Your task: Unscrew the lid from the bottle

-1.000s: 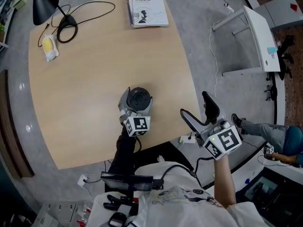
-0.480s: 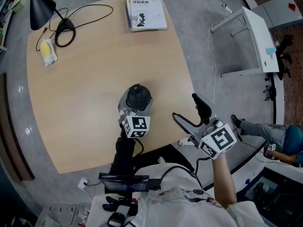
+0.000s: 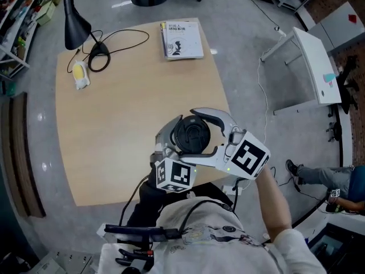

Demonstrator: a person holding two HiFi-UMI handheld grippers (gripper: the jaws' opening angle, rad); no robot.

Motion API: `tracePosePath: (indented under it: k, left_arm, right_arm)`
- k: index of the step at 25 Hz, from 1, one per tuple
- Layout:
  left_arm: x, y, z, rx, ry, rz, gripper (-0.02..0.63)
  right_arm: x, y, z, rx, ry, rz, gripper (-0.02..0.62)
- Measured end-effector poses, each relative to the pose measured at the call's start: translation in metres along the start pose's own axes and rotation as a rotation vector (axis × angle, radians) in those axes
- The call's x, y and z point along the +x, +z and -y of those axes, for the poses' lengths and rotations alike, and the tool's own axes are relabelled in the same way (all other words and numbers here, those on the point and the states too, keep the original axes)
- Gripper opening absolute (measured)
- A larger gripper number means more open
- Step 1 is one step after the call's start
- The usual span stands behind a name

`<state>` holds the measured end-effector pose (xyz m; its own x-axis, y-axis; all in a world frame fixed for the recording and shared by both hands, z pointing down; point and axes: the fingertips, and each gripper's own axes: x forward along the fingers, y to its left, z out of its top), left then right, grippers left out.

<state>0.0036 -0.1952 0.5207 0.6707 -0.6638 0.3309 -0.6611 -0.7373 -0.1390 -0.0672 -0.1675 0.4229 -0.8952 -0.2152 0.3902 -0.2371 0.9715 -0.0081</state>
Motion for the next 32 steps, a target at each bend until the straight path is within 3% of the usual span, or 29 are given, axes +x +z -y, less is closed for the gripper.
tracePosePath:
  k: [5, 8, 10, 12, 14, 15, 16, 17, 18, 21, 23, 24, 25, 27, 32]
  left_arm:
    - [-0.023, 0.058, 0.012, 0.018, 0.006, 0.062, 0.434]
    - [-0.032, 0.081, 0.012, 0.065, 0.008, 0.089, 0.436]
    - [-0.039, 0.089, 0.030, 0.096, -0.101, 0.106, 0.434]
    - [-0.048, 0.094, 0.066, 0.105, -0.289, 0.120, 0.431]
    - [-0.057, 0.100, 0.096, 0.062, -0.442, 0.142, 0.433]
    - [-0.060, 0.103, 0.103, 0.025, -0.475, 0.155, 0.433]
    - [-0.061, 0.106, 0.103, -0.012, -0.473, 0.164, 0.433]
    - [-0.060, 0.107, 0.097, -0.043, -0.434, 0.166, 0.431]
    - [-0.058, 0.107, 0.085, -0.067, -0.363, 0.160, 0.431]
    - [-0.054, 0.096, 0.036, -0.089, -0.054, 0.073, 0.431]
    - [-0.058, 0.090, 0.011, -0.084, 0.124, 0.005, 0.433]
    - [-0.061, 0.089, 0.003, -0.087, 0.181, -0.016, 0.433]
    - [-0.063, 0.090, -0.002, -0.091, 0.215, -0.028, 0.433]
    - [-0.065, 0.095, 0.004, -0.059, 0.204, -0.031, 0.433]
    - [-0.056, 0.120, 0.060, 0.068, -0.030, 0.031, 0.433]
  right_arm:
    - [-0.039, 0.053, -0.023, -0.061, 0.146, 0.146, 0.469]
    - [-0.052, 0.073, -0.034, -0.127, 0.225, 0.164, 0.469]
    - [-0.064, 0.070, -0.050, -0.242, 0.368, 0.109, 0.469]
    - [-0.083, 0.061, -0.074, -0.346, 0.598, 0.044, 0.469]
    - [-0.099, 0.059, -0.092, -0.342, 0.806, 0.019, 0.469]
    - [-0.103, 0.061, -0.095, -0.306, 0.856, 0.008, 0.469]
    - [-0.104, 0.063, -0.093, -0.269, 0.850, -0.010, 0.472]
    - [-0.103, 0.065, -0.085, -0.245, 0.783, -0.024, 0.480]
    - [-0.102, 0.070, -0.072, -0.231, 0.663, -0.016, 0.521]
    - [-0.100, 0.089, -0.035, -0.156, 0.209, 0.119, 0.522]
    - [-0.092, 0.080, -0.023, -0.108, 0.017, 0.122, 0.519]
    - [-0.087, 0.079, -0.022, -0.074, -0.023, 0.134, 0.515]
    - [-0.082, 0.080, -0.023, -0.040, -0.027, 0.160, 0.509]
    - [-0.079, 0.084, -0.033, -0.005, 0.038, 0.204, 0.479]
    - [-0.099, 0.087, -0.069, -0.101, 0.259, 0.219, 0.478]
